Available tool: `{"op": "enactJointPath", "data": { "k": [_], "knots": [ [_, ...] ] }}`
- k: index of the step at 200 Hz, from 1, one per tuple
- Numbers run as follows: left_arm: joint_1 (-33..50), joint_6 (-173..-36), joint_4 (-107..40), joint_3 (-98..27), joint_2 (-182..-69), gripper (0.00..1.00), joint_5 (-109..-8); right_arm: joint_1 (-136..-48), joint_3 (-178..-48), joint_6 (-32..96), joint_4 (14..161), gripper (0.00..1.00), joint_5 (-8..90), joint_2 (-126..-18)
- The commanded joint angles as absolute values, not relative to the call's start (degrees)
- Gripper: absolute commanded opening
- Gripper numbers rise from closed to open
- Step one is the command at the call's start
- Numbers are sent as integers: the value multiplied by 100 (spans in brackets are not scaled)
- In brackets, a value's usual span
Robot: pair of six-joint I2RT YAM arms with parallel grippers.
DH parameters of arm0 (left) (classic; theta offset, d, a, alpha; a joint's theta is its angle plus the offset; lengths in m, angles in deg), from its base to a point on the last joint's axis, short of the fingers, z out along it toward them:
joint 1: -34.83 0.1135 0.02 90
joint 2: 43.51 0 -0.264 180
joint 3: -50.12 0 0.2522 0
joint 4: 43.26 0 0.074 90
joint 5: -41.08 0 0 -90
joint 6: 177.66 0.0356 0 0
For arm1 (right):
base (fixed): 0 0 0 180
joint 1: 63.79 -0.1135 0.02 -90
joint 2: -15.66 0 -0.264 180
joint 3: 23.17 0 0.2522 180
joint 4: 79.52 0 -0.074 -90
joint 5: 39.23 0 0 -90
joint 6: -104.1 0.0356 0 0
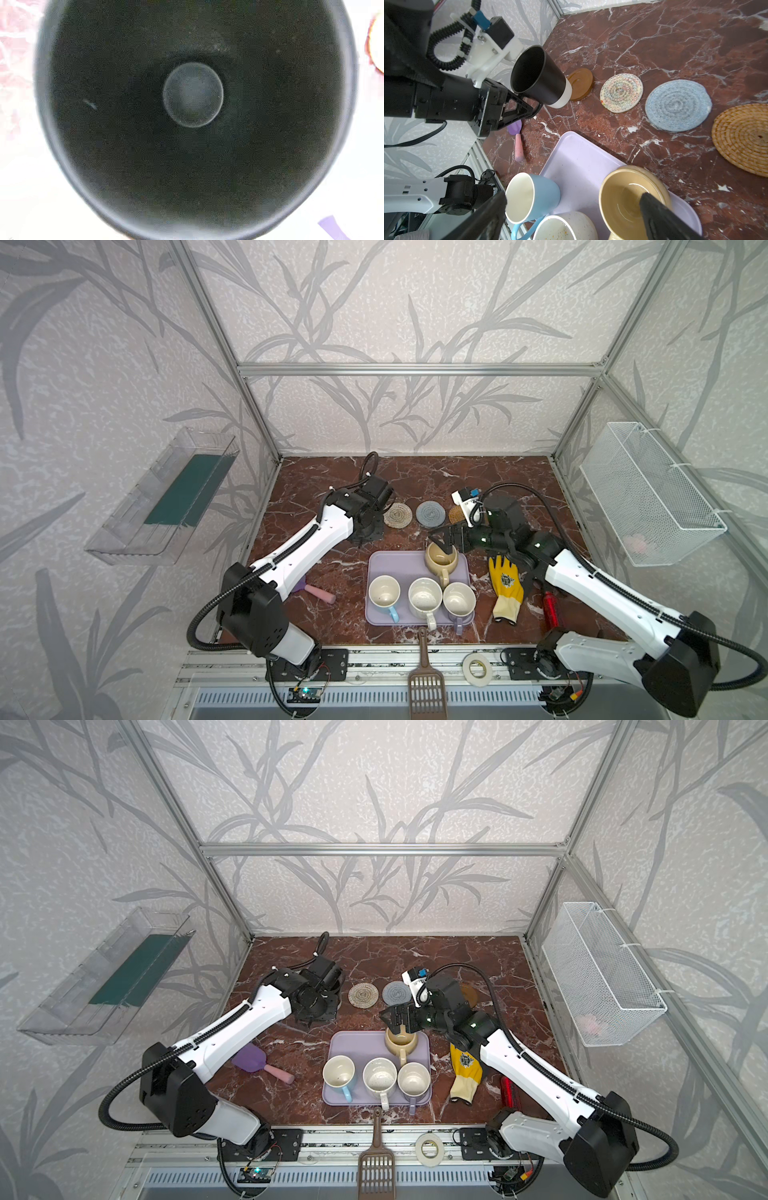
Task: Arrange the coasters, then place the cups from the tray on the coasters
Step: 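Carry the black mug toward the small brown coaster while the right gripper moves inward, then lower the black mug onto the small brown wooden coaster with the left gripper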
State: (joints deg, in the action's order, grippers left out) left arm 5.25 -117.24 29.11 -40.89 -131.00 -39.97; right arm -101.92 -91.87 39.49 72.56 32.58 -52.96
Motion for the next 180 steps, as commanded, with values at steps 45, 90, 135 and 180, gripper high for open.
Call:
{"op": "enactJointPath", "data": {
  "k": [45, 90, 135, 180],
  "knots": [
    [1194, -11263, 2160, -4495, -13741, 0, -4012, -10434, -10033, 4365, 7678, 99, 3395, -6351],
    [1450, -10890, 2046, -4905, -14489, 0, -4106, -10458, -10500, 4362, 7717, 99, 3420, -6968],
    [1653, -10884, 1837, -4808, -14711, 0, -4203, -10483, -10454, 4468, 7821, 99, 3320, -7178],
    [1726, -10857, 1682, -4609, -14693, 0, -4360, -10484, -10338, 4469, 7822, 99, 3355, -7179]
  ]
}}
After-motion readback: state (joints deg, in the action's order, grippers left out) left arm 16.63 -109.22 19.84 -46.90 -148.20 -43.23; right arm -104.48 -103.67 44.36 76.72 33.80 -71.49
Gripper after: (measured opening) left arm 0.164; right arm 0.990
